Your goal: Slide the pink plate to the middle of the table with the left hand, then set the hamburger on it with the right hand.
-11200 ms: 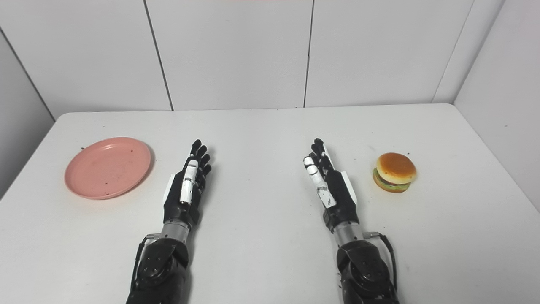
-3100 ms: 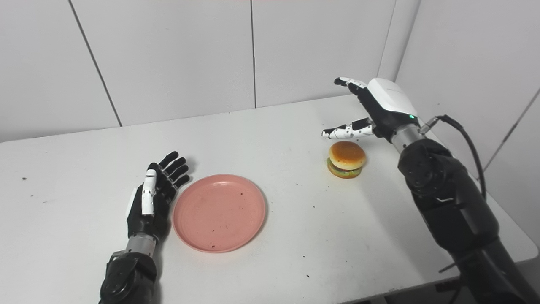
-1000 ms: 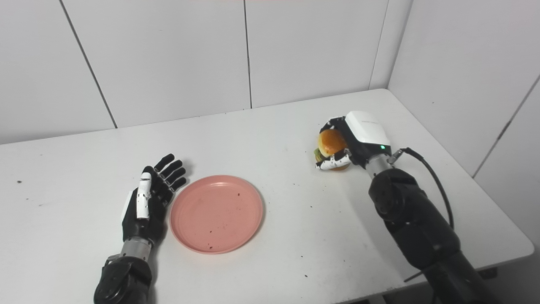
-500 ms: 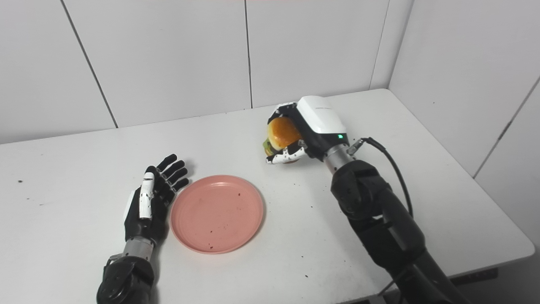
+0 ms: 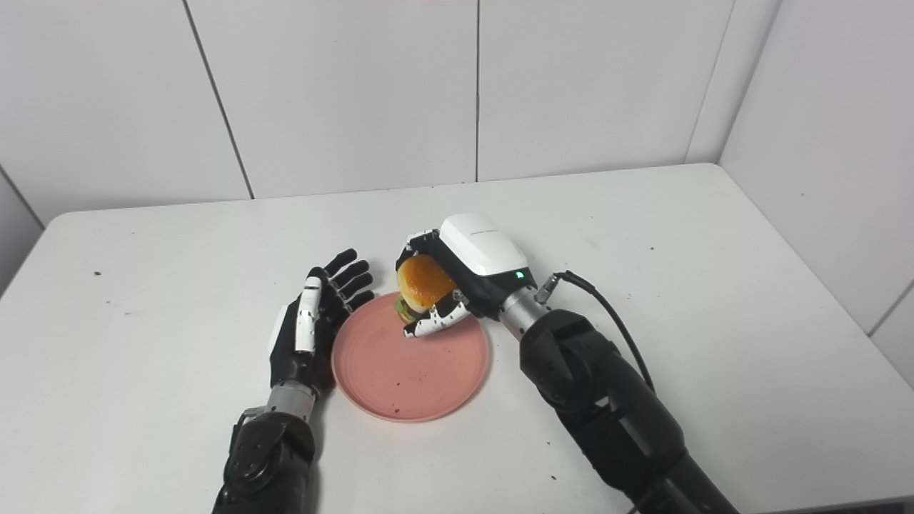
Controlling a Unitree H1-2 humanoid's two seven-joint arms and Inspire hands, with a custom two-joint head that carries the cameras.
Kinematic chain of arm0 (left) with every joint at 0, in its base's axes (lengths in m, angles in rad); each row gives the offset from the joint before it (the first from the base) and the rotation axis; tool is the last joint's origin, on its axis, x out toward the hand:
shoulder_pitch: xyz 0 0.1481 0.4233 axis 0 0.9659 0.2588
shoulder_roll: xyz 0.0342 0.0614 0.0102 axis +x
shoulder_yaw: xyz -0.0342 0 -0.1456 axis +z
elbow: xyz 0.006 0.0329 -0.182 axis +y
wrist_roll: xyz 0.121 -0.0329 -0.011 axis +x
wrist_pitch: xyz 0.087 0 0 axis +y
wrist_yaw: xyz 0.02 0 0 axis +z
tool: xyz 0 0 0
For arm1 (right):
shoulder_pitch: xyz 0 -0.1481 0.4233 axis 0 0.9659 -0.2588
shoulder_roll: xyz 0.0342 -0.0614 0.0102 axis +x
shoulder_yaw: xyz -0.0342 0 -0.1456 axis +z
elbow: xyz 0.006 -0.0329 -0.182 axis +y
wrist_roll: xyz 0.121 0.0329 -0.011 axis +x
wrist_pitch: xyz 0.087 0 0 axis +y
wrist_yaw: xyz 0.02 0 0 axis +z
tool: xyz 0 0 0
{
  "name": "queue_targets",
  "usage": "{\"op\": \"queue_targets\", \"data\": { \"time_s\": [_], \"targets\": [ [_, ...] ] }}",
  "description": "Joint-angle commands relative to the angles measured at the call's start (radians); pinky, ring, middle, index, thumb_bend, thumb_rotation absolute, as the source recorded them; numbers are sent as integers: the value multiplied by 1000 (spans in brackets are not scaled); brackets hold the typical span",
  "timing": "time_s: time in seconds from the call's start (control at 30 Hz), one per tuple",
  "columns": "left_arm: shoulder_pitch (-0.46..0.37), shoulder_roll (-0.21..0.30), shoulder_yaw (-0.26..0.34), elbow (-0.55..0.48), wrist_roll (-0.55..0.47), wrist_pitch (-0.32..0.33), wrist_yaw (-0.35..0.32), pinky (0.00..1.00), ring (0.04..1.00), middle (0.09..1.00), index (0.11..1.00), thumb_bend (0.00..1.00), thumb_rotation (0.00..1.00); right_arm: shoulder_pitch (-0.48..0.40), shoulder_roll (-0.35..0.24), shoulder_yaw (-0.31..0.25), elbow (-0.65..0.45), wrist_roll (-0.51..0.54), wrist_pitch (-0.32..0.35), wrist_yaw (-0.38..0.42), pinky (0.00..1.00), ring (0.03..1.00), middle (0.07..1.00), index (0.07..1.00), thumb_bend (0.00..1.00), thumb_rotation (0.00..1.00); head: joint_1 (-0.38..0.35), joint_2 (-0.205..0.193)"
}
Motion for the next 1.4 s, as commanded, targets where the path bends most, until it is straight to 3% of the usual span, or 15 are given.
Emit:
{"op": "queue_targets", "data": {
  "time_s": [0.0,0.17,0.4,0.6,0.7,0.9,0.97,1.0,1.1,1.17,1.27,1.33,1.37],
  "targets": [
    [20,-21,-11,6,1,15,5,768,803,785,762,280,1000,-40,-2,-2,-5,2,-60,-16,175,244,473,486,522,0,6,0],
    [18,-33,-17,11,4,8,13,787,809,790,764,285,1000,-34,-9,10,34,2,-109,-8,167,232,472,487,521,0,28,4],
    [14,-35,-27,32,12,-34,19,793,806,792,764,283,1000,-22,-27,24,50,-13,-123,20,186,242,472,487,522,0,21,6],
    [20,-29,-35,10,15,-2,27,806,813,794,772,281,1000,-19,-37,38,64,-23,-136,31,222,294,409,518,513,0,16,7],
    [22,-29,-35,5,10,8,27,800,819,797,770,278,1000,-18,-39,40,72,-28,-133,36,204,270,469,489,520,0,14,9],
    [25,-27,-34,-1,7,16,27,789,810,793,773,272,1000,-11,-45,36,65,-26,-131,47,198,259,472,489,522,0,5,11],
    [25,-23,-36,-3,10,22,26,788,812,794,774,273,1000,-5,-47,33,56,-23,-130,48,271,345,479,491,522,0,4,12],
    [25,-23,-36,-4,9,21,25,801,817,798,775,276,1000,-1,-47,31,49,-23,-122,52,406,497,562,501,513,66,4,12],
    [26,-26,-30,-5,-10,19,18,797,814,798,772,273,1000,10,-54,31,29,-22,-108,74,510,609,681,499,507,128,3,14],
    [26,-26,-33,-5,0,18,25,826,827,811,785,275,1000,18,-58,26,12,-10,-103,91,614,710,762,731,603,245,3,14],
    [22,-25,-35,7,18,-5,35,801,808,795,774,264,1000,30,-63,15,-13,-4,-103,105,728,836,873,860,677,401,2,16],
    [21,-28,-31,10,11,-6,35,776,797,784,766,260,1000,40,-64,5,-19,7,-118,95,760,868,905,888,699,445,2,16],
    [20,-31,-27,11,7,-5,36,750,782,768,750,256,1000,44,-64,0,-22,14,-121,93,827,921,958,936,721,505,2,17]
  ]
}}
